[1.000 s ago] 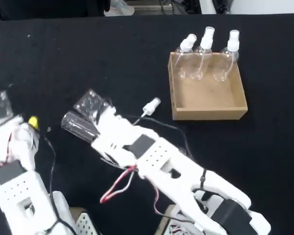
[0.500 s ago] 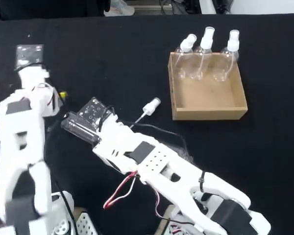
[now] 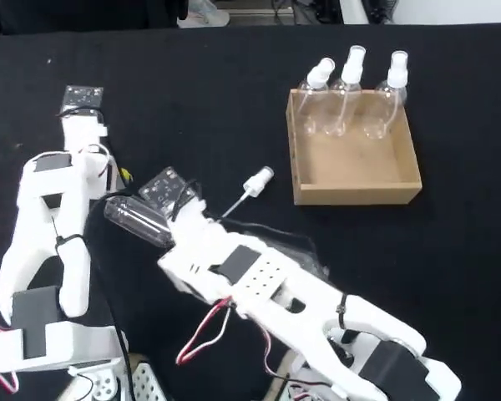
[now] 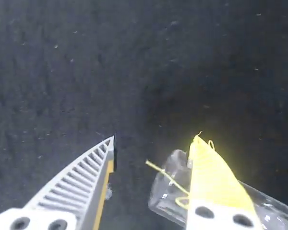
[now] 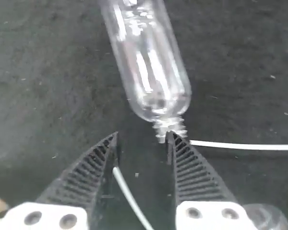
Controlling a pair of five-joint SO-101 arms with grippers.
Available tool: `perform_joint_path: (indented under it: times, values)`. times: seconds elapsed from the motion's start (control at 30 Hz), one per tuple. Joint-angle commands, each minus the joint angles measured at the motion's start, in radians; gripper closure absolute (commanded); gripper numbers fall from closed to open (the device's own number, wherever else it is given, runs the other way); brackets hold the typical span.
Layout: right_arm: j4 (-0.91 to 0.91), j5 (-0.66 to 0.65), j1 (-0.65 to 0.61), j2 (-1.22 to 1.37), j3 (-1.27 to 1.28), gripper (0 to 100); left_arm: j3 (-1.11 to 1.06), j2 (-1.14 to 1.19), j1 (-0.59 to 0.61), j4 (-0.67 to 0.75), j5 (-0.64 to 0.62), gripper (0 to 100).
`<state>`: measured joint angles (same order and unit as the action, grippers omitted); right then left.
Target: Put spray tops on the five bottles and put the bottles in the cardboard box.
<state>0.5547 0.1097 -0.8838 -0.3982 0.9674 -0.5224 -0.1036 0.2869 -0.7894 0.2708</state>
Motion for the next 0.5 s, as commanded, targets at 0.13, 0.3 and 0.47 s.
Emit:
perform_joint_path:
  times: [0.13,0.3,0.47]
  values:
    - [-0.087,0.005,-0.031,-0.03,0.031,88.6,0.048,0.005,0.018,-0.089,0.011,75]
    - [-0.095,0.014,0.0,-0.03,0.03,88.6,0.01,-0.005,0.028,-0.133,0.046,75]
    - [-0.107,0.014,0.058,-0.03,0.025,88.6,-0.021,-0.04,0.028,-0.204,0.054,75]
